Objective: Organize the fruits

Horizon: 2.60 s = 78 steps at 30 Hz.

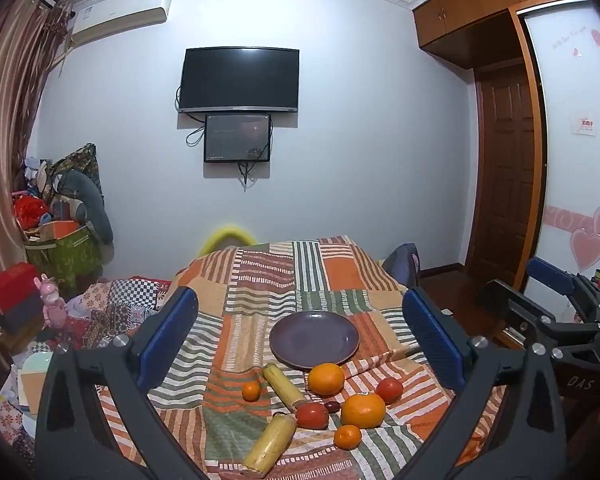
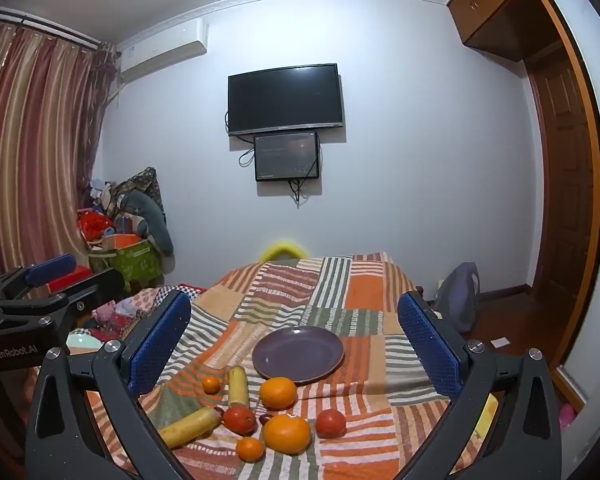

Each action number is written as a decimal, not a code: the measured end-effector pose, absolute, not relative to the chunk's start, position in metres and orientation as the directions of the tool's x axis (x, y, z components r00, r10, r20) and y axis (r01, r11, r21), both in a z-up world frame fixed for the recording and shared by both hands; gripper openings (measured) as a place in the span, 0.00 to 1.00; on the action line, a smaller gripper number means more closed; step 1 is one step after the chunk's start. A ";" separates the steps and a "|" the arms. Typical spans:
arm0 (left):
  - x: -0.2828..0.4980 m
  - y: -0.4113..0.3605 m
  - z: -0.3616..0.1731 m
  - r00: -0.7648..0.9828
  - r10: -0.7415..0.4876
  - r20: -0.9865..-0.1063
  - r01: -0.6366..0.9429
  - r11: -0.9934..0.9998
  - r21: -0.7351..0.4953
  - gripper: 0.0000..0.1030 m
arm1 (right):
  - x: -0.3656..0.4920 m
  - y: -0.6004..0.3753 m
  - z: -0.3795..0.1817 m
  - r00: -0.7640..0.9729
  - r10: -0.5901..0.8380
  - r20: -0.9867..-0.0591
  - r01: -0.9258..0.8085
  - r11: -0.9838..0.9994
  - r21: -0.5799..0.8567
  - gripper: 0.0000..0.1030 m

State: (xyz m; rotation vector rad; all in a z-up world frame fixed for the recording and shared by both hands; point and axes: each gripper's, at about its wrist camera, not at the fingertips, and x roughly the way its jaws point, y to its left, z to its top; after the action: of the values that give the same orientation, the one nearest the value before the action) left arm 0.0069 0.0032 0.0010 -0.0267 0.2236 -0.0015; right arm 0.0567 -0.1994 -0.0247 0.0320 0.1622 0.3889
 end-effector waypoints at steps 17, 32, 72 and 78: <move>0.008 0.004 -0.004 0.976 -0.004 -0.219 -0.001 1.000 -0.023 1.00 | 0.054 -0.199 -0.024 0.915 0.372 -0.154 -0.366 0.928 0.066 1.00; 0.008 0.004 -0.006 0.976 -0.007 -0.219 0.001 1.000 -0.024 1.00 | 0.054 -0.200 -0.024 0.916 0.371 -0.151 -0.366 0.929 0.063 1.00; 0.015 0.005 -0.012 0.971 -0.018 -0.236 0.010 0.999 -0.036 1.00 | 0.054 -0.192 -0.029 0.919 0.365 -0.146 -0.366 0.930 0.020 1.00; 0.027 0.012 -0.021 0.960 -0.017 -0.279 0.008 0.999 -0.035 0.87 | 0.066 -0.190 -0.035 0.901 0.393 -0.185 -0.397 0.918 0.019 0.93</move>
State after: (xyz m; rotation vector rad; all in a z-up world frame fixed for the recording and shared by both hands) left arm 0.0266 0.0116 -0.0206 -0.0335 0.2835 -0.0127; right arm 0.0665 -0.1895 -0.0351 -0.0196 0.1871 0.4089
